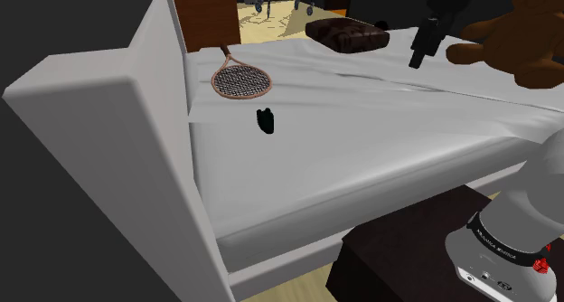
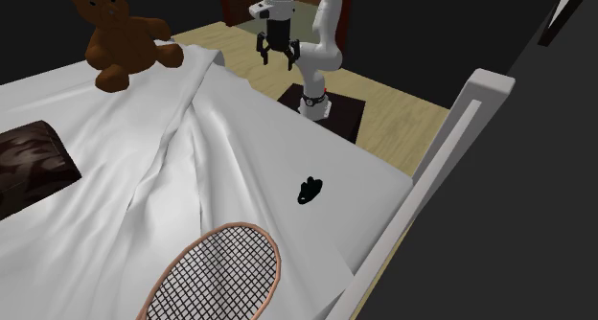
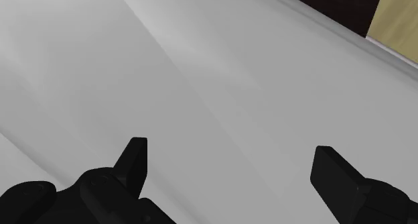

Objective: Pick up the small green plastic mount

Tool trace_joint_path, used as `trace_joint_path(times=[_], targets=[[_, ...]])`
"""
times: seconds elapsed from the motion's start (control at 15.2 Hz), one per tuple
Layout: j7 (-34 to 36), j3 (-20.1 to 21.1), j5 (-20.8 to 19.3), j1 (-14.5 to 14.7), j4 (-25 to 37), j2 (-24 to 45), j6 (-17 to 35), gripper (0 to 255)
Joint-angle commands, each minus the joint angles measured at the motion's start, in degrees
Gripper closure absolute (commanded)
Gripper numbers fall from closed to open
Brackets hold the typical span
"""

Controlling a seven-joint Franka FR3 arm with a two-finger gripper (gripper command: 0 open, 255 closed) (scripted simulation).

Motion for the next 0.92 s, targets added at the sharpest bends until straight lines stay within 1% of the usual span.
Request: trace_joint_path(times=[0.0, 0.4, 0.86], targets=[[0.00, 0.00, 0.00, 0.00, 0.00, 0.00, 0.00, 0], [3.55, 3.31, 2.58, 1.99, 2.88, 10.85, 7.15, 0], [7.32, 6.89, 4.19, 3.83, 9.36, 24.61, 13.68, 0]])
